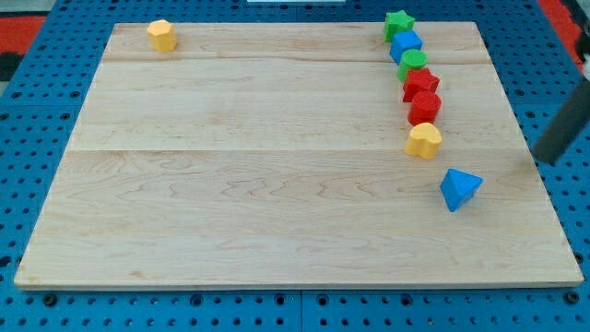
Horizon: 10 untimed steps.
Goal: Slide the green star to the top center
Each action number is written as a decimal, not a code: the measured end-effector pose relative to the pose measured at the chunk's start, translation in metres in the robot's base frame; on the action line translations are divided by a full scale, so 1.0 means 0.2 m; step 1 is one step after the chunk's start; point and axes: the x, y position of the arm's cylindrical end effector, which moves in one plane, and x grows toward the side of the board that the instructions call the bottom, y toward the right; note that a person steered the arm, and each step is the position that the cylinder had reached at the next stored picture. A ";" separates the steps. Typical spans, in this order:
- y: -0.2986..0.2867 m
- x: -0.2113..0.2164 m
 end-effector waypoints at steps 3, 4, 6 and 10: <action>-0.09 -0.55; -0.09 -0.57; -0.27 -0.76; -0.40 -1.23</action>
